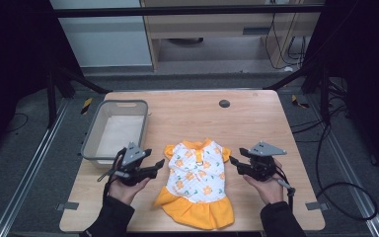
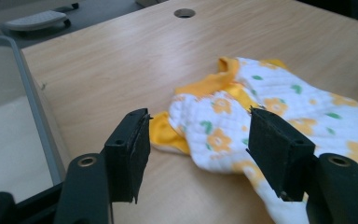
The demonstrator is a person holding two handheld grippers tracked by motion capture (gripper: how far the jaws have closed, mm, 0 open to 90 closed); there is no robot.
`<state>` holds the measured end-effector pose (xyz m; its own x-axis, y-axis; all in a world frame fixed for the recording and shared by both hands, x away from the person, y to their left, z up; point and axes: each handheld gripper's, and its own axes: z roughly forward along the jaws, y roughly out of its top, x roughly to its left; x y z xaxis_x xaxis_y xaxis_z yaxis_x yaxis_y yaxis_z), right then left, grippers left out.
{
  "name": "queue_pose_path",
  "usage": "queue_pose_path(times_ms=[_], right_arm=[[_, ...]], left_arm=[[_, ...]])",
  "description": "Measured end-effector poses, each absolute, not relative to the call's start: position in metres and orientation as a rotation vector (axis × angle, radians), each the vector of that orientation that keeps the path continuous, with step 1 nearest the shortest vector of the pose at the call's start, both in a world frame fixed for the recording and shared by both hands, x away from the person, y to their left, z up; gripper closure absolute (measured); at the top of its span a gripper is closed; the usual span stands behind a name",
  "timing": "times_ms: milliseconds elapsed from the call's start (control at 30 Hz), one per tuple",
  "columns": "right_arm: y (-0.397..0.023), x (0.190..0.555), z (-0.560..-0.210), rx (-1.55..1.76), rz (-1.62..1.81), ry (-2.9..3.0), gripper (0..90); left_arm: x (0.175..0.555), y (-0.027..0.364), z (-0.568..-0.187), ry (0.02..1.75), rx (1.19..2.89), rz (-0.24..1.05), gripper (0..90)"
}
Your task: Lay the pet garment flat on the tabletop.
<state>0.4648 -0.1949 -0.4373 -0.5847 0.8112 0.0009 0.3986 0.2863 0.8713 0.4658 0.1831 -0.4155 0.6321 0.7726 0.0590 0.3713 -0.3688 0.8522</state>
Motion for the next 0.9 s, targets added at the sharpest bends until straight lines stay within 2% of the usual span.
queue_pose_path(times_ms=[167,300,500,733,900], right_arm=[[-0.194,0.496,-0.448,1.163,1.199,2.090,47.4],[-0.190,0.518,-0.466,1.216,1.157,2.097,49.1],[-0.184,0.538,-0.488,1.250,1.092,2.137,51.8],[-0.176,0.545,-0.501,1.270,1.061,2.191,55.5],[-0.170,0.546,-0.503,1.265,1.041,2.215,62.9]], left_arm=[[0.508,0.162,-0.429,0.934,2.051,0.653,40.0],[0.534,0.153,-0.449,1.016,2.082,0.617,41.0],[0.550,0.145,-0.475,1.066,2.183,0.615,43.2],[0.556,0.147,-0.491,1.119,2.180,0.579,50.1],[0.554,0.148,-0.495,1.148,2.131,0.518,61.7]])
